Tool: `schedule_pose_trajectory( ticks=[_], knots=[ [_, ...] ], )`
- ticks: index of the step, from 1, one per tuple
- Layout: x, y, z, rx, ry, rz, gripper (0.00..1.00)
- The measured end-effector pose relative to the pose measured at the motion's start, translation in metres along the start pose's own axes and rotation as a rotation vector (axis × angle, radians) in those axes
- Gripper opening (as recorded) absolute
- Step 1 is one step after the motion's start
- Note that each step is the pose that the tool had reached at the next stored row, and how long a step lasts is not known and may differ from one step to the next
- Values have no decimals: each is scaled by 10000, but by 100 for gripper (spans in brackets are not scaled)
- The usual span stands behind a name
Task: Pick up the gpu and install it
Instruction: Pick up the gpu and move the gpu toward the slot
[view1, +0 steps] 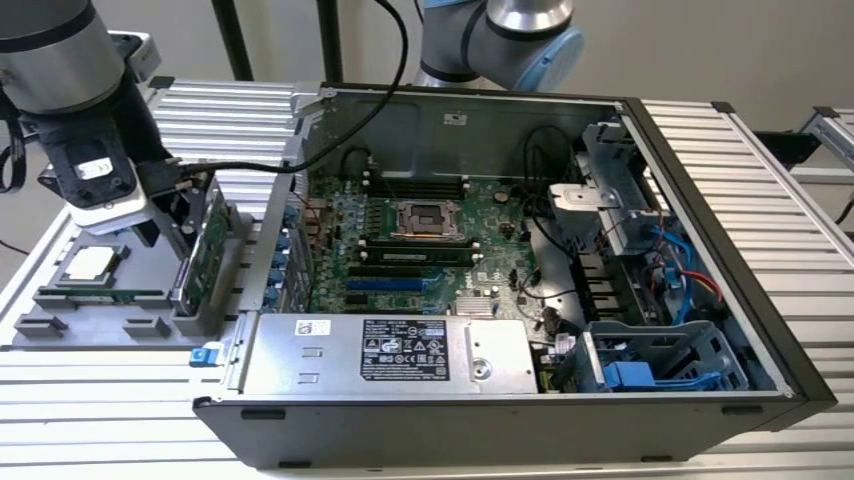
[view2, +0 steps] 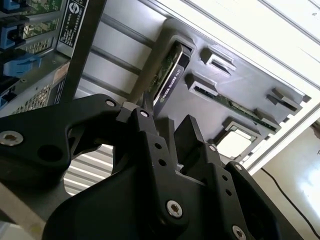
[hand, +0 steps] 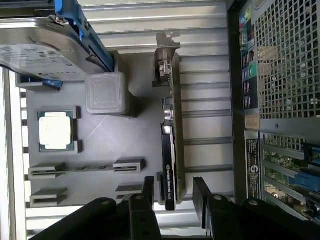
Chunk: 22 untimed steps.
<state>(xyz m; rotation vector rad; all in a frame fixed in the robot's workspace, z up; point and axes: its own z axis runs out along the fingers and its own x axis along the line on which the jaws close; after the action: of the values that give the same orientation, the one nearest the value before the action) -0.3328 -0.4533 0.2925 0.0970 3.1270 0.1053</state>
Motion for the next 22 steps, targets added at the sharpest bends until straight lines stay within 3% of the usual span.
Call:
schedule_pose_trajectory(
  ticks=[10, 22],
  knots=[
    [2, 44, 58, 1, 2, -24, 100],
    [0, 53, 141, -1, 8, -129, 100]
  ],
)
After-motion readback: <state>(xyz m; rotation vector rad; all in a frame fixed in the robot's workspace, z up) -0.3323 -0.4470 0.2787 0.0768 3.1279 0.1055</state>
